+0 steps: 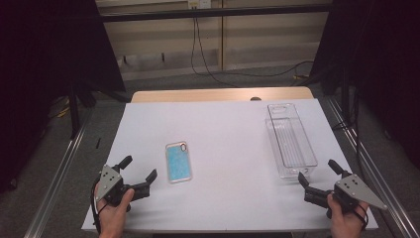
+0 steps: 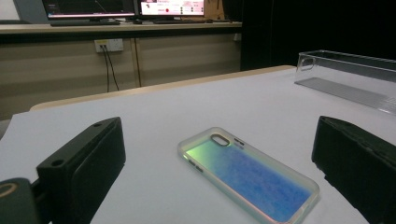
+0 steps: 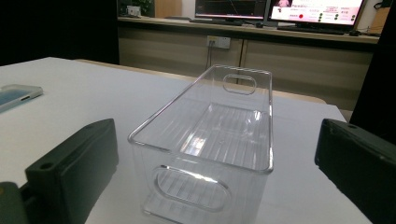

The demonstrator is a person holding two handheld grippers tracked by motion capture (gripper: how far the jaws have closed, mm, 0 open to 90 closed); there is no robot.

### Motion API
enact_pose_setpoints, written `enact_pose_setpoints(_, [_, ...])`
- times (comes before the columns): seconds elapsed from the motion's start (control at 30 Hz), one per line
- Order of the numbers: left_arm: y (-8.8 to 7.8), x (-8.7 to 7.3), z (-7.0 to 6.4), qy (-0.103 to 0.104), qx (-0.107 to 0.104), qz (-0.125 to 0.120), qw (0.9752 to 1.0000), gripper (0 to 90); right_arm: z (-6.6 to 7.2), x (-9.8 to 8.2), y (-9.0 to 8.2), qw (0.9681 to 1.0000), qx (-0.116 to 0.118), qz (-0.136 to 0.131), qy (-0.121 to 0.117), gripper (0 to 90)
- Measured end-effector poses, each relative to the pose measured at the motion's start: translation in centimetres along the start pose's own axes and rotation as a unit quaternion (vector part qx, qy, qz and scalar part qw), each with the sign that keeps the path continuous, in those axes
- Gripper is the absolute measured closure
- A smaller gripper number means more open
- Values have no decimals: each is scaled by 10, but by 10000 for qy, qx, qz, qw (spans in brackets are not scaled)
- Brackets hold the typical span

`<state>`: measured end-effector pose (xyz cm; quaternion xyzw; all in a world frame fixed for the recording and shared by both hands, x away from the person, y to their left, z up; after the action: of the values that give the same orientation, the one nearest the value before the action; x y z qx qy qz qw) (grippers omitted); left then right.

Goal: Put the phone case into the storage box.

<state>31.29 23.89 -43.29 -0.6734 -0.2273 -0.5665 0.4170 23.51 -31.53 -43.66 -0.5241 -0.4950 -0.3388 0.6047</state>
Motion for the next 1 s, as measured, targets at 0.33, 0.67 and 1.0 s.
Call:
enact_pose_setpoints(0.33, [0, -1, -4, 16, -180, 157, 9997, 23, 0, -1, 0, 10000, 5, 5, 29, 0])
enact_pose_setpoints(0.67, [9, 6, -7, 92, -429, 116, 9990, 34, -3, -2, -1, 9999, 16, 25, 129, 0])
enact_pose_setpoints(1.0, [18, 9, -15, 153, -624, 230, 9977, 45, -3, -3, -1, 9999, 5, 55, 144, 0])
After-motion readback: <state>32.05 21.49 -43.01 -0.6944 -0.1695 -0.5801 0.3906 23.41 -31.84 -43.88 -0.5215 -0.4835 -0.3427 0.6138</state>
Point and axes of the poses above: each handheld gripper's, and its own axes: y roughly forward along the jaws, x roughly out of its top, z roughly to its left, the point moved 1 cm from there along y, roughly forward along the jaws, and after that the axes turned 8 degrees about z, right-handed, at the moved point
